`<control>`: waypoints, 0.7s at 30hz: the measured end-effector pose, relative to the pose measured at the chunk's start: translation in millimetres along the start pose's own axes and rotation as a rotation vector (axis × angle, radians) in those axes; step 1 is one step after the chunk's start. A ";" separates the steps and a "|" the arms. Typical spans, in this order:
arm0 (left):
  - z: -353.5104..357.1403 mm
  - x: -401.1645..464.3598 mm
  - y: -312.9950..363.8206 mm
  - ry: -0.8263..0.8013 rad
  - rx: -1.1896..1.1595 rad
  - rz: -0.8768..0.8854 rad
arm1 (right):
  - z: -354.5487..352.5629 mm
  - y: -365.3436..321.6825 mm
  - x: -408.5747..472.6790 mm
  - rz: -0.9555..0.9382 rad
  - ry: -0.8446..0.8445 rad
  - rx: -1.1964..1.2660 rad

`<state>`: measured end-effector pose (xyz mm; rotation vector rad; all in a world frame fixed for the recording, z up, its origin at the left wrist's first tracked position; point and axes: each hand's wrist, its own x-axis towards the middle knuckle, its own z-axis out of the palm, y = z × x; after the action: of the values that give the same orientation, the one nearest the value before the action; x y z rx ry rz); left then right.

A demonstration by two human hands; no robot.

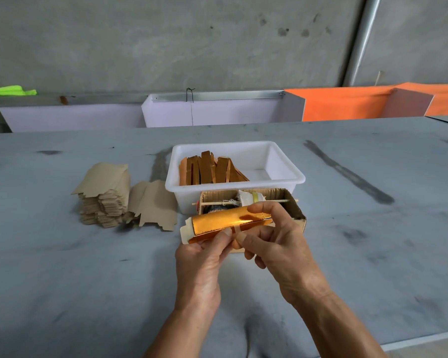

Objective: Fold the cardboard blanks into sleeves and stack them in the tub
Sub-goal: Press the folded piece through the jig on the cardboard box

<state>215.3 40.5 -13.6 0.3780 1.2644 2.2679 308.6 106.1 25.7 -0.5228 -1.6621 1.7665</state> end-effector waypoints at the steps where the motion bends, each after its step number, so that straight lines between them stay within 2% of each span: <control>1: -0.7 -0.3 -0.3 0.000 -0.004 -0.007 | 0.1 -0.6 0.2 -0.001 -0.004 -0.008; 8: -1.6 0.6 -4.0 0.018 0.018 -0.030 | -1.0 -0.5 0.8 0.003 -0.047 -0.087; 21: -1.0 -1.1 -1.8 0.043 0.037 -0.042 | 4.0 2.1 4.3 0.040 -0.017 -0.212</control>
<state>216.3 39.9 -15.7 0.3144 1.3255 2.2306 302.4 106.2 24.7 -0.6415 -1.8744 1.6353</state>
